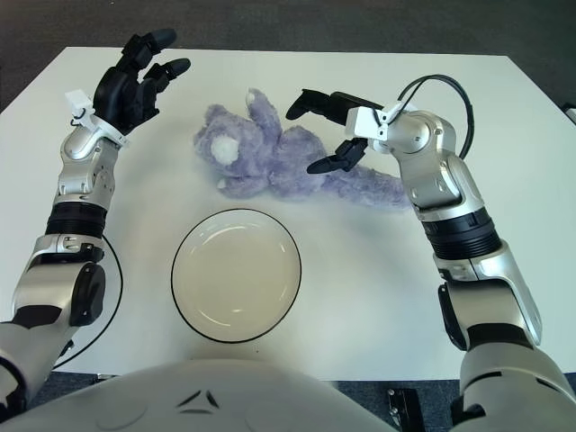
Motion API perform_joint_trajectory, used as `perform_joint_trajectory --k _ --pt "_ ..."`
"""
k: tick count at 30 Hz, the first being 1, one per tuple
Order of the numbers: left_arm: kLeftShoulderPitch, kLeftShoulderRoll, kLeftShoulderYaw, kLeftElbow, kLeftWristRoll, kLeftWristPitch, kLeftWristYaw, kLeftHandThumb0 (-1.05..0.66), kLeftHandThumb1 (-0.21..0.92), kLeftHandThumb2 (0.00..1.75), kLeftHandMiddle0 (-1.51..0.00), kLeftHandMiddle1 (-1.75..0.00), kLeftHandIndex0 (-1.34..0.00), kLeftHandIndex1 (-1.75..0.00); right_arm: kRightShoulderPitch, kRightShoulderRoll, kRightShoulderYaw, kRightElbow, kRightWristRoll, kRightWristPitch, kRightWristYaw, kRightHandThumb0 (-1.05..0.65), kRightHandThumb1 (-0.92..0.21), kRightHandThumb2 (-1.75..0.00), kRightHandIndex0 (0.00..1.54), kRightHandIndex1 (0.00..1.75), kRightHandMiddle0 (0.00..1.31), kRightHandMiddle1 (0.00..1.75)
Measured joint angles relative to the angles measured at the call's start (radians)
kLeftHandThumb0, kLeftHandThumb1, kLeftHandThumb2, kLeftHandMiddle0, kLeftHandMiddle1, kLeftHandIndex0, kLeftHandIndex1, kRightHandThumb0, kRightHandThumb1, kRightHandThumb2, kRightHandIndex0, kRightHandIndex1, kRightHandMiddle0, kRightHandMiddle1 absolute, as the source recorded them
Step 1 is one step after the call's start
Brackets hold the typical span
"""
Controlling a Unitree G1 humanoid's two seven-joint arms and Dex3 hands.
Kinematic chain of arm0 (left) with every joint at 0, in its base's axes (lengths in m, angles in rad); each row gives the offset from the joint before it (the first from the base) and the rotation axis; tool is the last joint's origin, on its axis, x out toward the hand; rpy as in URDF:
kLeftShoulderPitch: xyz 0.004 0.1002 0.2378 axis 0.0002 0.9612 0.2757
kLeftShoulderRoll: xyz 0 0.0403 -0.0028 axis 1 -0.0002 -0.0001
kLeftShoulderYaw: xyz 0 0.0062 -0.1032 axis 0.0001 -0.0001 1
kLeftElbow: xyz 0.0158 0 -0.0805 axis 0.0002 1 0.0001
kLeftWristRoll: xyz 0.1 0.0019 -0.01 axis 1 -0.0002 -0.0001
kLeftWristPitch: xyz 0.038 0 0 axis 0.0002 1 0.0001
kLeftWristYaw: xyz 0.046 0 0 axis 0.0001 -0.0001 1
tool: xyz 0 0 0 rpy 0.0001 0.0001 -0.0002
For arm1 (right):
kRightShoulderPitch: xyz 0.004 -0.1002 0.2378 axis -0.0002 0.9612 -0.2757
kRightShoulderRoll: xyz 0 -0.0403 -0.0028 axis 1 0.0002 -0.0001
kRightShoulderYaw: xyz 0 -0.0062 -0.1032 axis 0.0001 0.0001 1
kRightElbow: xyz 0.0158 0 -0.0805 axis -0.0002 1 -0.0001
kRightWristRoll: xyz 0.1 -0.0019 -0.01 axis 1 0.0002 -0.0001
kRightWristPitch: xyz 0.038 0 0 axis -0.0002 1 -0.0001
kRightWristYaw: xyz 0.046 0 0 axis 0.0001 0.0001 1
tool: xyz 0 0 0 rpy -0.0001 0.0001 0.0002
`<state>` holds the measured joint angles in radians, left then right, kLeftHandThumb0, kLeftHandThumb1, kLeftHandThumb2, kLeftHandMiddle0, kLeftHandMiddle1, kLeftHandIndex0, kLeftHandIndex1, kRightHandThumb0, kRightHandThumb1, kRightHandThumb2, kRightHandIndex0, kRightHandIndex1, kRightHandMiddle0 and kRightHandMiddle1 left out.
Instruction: Put the doll into the plate.
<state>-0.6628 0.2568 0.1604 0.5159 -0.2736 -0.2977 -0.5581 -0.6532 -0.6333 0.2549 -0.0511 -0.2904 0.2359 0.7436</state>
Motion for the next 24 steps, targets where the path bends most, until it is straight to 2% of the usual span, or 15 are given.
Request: perform_joint_trajectory --k 4,14,24 --pt "0.005 -0.003 0.000 -0.004 -0.002 0.000 -0.001 -0.59 0.80 0.62 -0.15 -0.60 0.00 -0.75 -0.016 0.012 0.023 0.028 -0.017 0.010 0.002 -0.82 -0.45 -0.70 0.01 0.00 0.00 0.77" --pt "0.009 -0.006 0.000 -0.018 -0.002 -0.001 0.000 -0.60 0.80 0.62 -0.16 -0.61 0.00 -0.76 -0.063 0.019 0.062 0.129 -0.040 -0.027 0.019 -0.91 -0.63 -0.52 0.00 0.00 0.00 0.66" --pt "0.016 -0.007 0.000 -0.032 -0.002 -0.001 0.000 -0.61 0.81 0.62 -0.16 -0.63 0.00 -0.72 -0.072 0.045 0.067 0.193 -0.035 -0.048 0.022 -0.93 -0.64 -0.48 0.05 0.03 0.00 0.72"
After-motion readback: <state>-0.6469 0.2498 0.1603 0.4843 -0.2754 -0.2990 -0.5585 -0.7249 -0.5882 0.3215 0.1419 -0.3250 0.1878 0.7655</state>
